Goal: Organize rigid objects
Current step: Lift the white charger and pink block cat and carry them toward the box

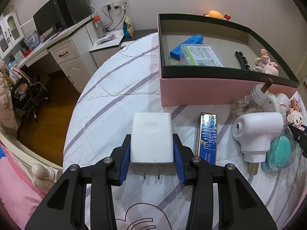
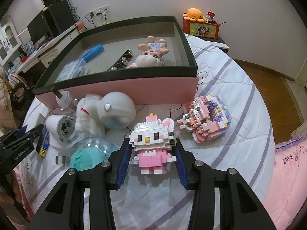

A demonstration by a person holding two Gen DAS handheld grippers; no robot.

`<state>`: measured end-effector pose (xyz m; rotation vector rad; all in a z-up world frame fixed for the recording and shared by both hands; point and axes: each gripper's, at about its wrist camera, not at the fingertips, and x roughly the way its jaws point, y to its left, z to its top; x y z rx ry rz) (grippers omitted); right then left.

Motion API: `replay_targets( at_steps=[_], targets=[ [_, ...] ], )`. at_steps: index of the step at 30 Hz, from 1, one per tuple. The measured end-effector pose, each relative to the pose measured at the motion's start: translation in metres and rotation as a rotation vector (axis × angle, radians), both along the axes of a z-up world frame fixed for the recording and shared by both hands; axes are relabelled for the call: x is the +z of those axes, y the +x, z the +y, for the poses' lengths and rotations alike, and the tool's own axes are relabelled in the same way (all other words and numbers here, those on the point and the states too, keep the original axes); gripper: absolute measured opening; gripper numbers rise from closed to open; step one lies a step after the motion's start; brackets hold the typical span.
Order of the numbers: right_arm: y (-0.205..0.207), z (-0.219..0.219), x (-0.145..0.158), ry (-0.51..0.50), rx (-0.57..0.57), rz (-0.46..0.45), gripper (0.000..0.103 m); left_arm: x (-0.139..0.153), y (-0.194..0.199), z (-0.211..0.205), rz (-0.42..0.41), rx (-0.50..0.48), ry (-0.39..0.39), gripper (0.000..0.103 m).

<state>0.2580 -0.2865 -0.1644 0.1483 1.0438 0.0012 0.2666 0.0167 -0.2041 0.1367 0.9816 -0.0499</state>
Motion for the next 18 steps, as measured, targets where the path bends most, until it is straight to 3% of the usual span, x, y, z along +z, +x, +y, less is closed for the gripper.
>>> replay_targets(
  at_steps=[10,18],
  targets=[
    [-0.01,0.003,0.009,-0.004,0.003,-0.035,0.045,0.007,-0.001,-0.004,-0.024,-0.013,0.0,0.04],
    [-0.022,0.008,0.032,-0.01,0.008,-0.094,0.045,0.03,-0.014,0.002,-0.086,0.009,0.005,0.04]
  ],
)
